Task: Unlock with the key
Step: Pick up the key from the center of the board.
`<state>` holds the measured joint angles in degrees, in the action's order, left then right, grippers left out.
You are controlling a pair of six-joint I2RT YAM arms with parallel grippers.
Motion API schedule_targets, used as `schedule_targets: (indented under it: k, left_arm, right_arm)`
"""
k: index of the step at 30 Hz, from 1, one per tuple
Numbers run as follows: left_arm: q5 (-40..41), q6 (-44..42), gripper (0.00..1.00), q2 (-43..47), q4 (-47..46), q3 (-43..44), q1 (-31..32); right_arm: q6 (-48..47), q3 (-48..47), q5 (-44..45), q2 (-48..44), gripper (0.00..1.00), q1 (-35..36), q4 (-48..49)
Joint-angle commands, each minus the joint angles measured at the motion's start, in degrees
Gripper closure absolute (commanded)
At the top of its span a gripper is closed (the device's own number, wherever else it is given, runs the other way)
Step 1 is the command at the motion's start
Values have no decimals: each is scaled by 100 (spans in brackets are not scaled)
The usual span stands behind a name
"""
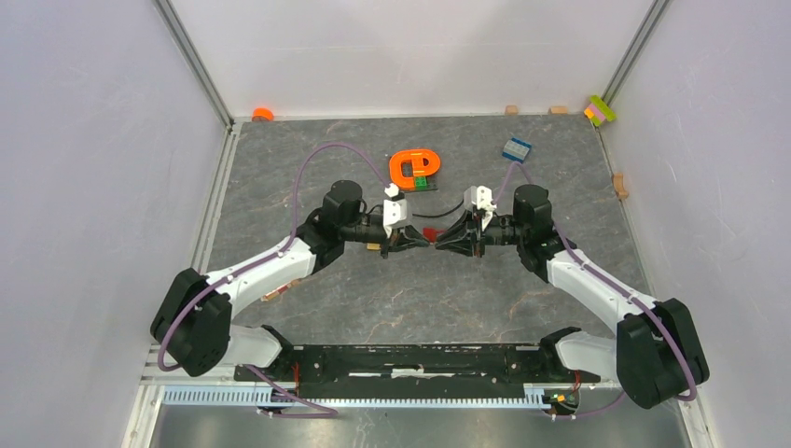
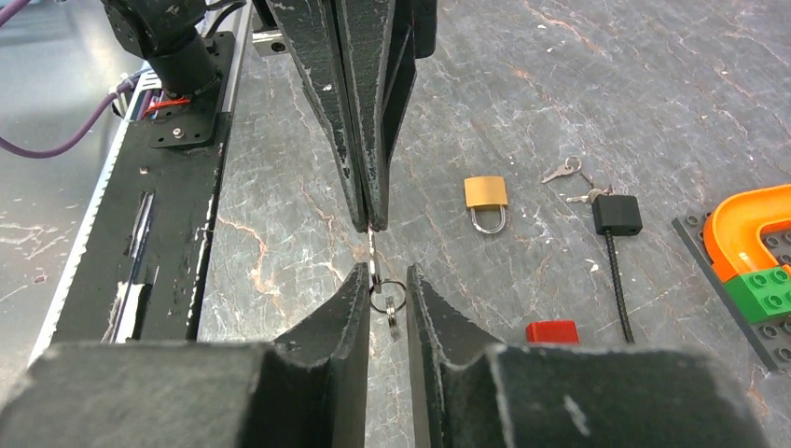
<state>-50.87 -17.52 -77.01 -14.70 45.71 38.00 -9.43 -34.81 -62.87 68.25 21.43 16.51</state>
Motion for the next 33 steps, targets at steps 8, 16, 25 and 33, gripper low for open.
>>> schedule_targets:
  k: [8,16,25,33]
  left_arm:
    - [342,-137,98,149,9,79,103]
    - [285,199,98,87,-424,-133,103]
    - [208,302,98,72,-488,-113,103]
    - [190,314,98,72,-503,-132,103]
  right_arm:
    - [-269,-315,91,-143,63,44,-225]
    - [-255,-469,3,-268,59,44,-329]
    - [-255,-580,-29,-106,64,64,-379]
    - [-538,-571,-32,-9,67,128,-651]
